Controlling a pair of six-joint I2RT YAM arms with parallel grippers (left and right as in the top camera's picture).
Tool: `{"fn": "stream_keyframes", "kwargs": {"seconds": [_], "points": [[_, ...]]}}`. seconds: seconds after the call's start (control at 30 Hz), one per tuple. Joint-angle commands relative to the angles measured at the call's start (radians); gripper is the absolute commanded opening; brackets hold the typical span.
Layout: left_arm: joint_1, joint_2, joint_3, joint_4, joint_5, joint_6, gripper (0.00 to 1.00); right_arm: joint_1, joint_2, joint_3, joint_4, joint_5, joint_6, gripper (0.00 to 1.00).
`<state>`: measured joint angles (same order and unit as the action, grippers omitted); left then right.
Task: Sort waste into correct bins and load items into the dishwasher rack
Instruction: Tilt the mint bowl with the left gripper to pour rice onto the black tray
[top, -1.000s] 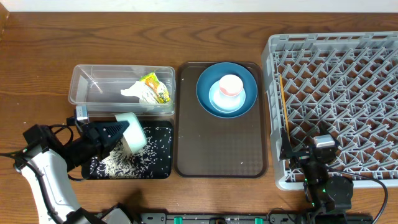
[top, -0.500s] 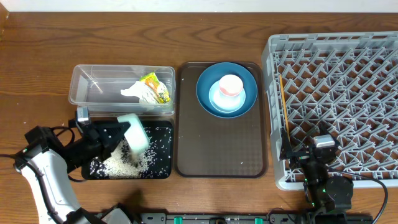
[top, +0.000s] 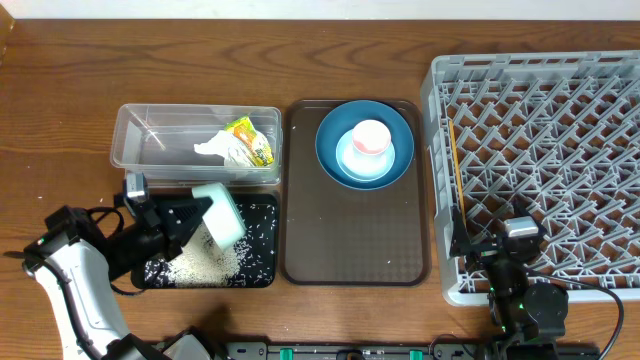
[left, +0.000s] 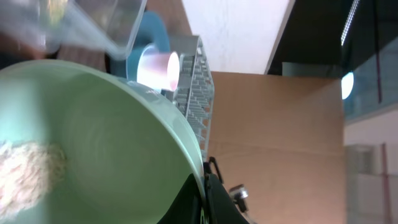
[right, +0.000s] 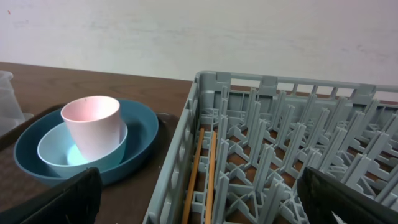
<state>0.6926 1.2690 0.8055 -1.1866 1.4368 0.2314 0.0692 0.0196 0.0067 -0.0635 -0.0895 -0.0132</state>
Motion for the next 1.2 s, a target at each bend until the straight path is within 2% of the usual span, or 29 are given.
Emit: {"fn": "stream_keyframes", "kwargs": {"seconds": [0.0,0.1,0.2,0.3,0.4,0.43,0.47,0.53,0.6,0.67,0.77,0.93,1.07,1.17], "points": [[0.005,0.005,-0.002,0.042,0.048,0.025,0.06,0.011,0.0,-0.001,-0.004,0.0,-0.011,0.99],[0.003,0.005,-0.002,0.018,0.06,0.019,0.06,0.011,0.0,-0.001,-0.004,0.0,-0.011,0.99],[0.01,0.005,-0.002,0.071,0.06,0.01,0.06,0.011,0.0,-0.001,-0.004,0.0,-0.011,0.99],[0.001,0.005,-0.002,0.017,0.094,0.018,0.06,0.01,0.0,-0.001,-0.004,0.0,-0.011,0.99],[0.009,0.005,-0.002,0.116,0.088,0.024,0.06,0.011,0.0,-0.001,-0.004,0.0,-0.011,0.99],[0.014,0.005,-0.002,0.119,0.07,-0.016,0.06,0.011,0.0,-0.001,-0.004,0.0,-0.011,0.99],[0.014,0.005,-0.002,0.092,0.066,-0.053,0.06,0.011,0.0,-0.001,-0.004,0.0,-0.011,0.99],[0.012,0.004,-0.002,0.035,0.084,-0.024,0.06,0.01,0.0,-0.001,-0.004,0.0,-0.011,0.99],[0.018,0.005,-0.002,0.086,0.091,0.007,0.06,0.01,0.0,-0.001,-0.004,0.0,-0.011,0.99],[0.025,0.005,-0.002,0.121,0.069,-0.032,0.06,0.01,0.0,-0.001,-0.003,0.0,-0.011,0.99],[0.016,0.005,-0.002,0.05,0.07,-0.024,0.06,0.01,0.0,-0.001,-0.004,0.0,-0.011,0.99],[0.012,0.005,-0.002,0.038,0.061,0.0,0.06,0.01,0.0,-0.001,-0.004,0.0,-0.011,0.99],[-0.005,0.005,-0.002,0.009,-0.011,-0.001,0.06,0.01,0.0,-0.001,-0.004,0.0,-0.011,0.99],[-0.024,0.0,-0.001,-0.017,0.027,-0.001,0.06,0.011,0.0,-0.001,-0.004,0.0,-0.011,0.99]]}}
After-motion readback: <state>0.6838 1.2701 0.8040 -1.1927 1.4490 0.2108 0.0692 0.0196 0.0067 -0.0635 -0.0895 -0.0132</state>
